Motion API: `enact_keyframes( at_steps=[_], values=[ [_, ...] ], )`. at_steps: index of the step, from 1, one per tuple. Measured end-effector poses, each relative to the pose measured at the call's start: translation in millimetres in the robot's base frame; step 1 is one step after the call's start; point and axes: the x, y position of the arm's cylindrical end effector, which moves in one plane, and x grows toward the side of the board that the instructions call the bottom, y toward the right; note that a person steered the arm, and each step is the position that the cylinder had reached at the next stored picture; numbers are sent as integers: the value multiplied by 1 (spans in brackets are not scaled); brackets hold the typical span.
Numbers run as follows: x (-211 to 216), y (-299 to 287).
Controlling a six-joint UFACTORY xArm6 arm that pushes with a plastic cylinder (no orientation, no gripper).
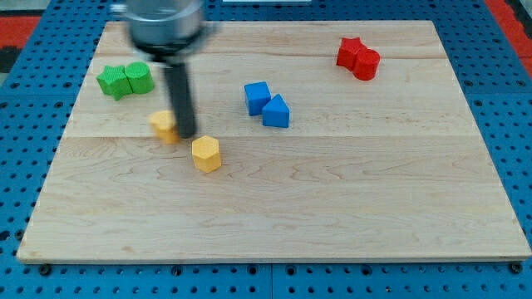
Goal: Place the heart below the green blocks
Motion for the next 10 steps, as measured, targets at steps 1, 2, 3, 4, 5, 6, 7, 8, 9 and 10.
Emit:
enact_keyframes(
  at_steps=[1, 2, 3, 4, 5, 6, 7, 8, 9, 10],
  values=[
    [9, 7],
    [51, 4],
    [14, -14],
    [-18, -27],
    [28, -21],
    [2, -58],
    [-40, -58],
    [-35, -51],
    [-21, 39],
    [-4, 143]
  ],
)
